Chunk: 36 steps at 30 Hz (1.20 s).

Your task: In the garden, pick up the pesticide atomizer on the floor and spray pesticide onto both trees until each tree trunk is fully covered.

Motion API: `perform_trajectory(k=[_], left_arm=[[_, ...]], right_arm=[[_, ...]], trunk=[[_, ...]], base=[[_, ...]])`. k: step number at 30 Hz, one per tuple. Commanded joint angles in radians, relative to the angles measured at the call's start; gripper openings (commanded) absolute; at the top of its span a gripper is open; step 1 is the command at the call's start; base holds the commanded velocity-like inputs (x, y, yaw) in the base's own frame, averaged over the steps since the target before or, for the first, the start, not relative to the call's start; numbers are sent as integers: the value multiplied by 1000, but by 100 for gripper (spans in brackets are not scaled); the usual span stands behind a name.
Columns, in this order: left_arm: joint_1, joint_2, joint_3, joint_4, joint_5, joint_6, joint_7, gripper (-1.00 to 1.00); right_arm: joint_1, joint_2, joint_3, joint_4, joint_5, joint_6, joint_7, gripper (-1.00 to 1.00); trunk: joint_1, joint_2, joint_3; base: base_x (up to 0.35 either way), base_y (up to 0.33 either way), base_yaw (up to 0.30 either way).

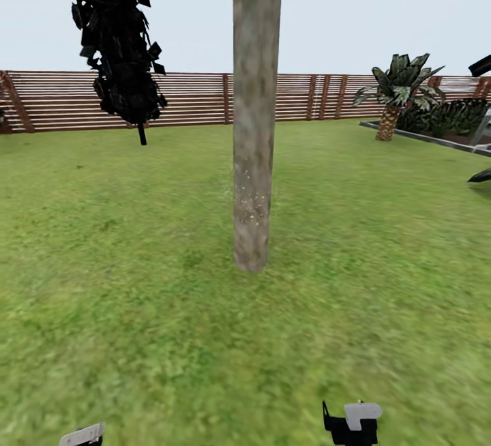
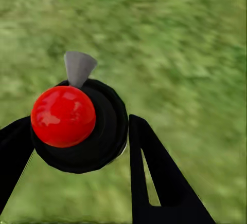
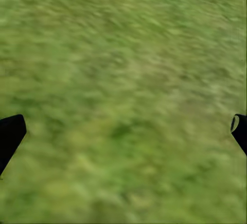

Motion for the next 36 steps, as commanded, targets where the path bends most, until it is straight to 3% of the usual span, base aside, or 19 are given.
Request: perform_trajectory(k=[1, 16, 29, 36], left_arm=[[-1, 0, 9, 1, -9, -3, -5, -100], [-1, 0, 9, 1, -8, 0, -5, -100], [-1, -2, 8, 0, -9, -1, -5, -100], [-1, 0, 11, 1, -5, 0, -4, -100]], right_arm=[[0, 0, 9, 0, -7, -2, -3, 100], [0, 1, 10, 0, -7, -2, -3, 100], [0, 1, 10, 0, -7, -1, -3, 100], [0, 1, 10, 0, -6, -2, -3, 100]], trunk=[[0, 0, -1], [0, 0, -1], [0, 0, -1], [0, 0, -1]], base=[[0, 0, 278], [-4, 3, 278], [-272, 109, 278], [-42, 1, 278]])
